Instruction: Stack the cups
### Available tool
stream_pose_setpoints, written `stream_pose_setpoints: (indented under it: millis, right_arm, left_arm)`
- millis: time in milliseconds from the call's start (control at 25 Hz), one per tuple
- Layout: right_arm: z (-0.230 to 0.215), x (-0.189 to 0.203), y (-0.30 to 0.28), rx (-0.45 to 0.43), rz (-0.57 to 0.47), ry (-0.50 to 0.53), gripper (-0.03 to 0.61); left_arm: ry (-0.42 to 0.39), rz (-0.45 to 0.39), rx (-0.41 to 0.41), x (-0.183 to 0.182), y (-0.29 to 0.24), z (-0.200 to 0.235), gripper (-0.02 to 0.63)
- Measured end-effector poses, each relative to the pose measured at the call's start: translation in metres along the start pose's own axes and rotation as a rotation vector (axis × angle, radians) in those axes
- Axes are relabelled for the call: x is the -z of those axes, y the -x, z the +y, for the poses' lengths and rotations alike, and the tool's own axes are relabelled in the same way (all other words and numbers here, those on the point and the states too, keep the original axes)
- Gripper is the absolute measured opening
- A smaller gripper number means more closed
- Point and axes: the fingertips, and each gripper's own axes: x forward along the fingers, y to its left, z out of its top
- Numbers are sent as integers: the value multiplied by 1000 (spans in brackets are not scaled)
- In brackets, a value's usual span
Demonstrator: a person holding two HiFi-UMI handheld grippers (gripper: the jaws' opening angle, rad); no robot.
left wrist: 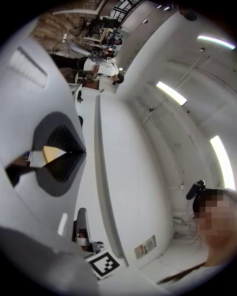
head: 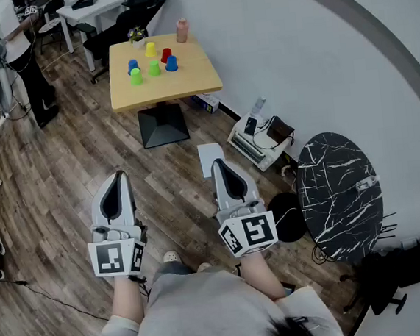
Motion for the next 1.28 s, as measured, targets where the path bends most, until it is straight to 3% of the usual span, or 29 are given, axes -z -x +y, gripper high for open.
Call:
stream_pose_setpoints:
  millis: [840, 1080, 1280]
  right_arm:
    - [17, 5, -28, 29, -37, 29, 3]
    - [7, 16, -42, 41, -9, 31, 3]
    - [-13, 22, -76, 37, -31, -1, 3]
  left_arm:
    - [-7, -21, 45, 6, -11, 32, 58]
    - [32, 0, 26, 18, -29, 42, 58]
    - [7, 1, 24, 28, -61, 51, 58]
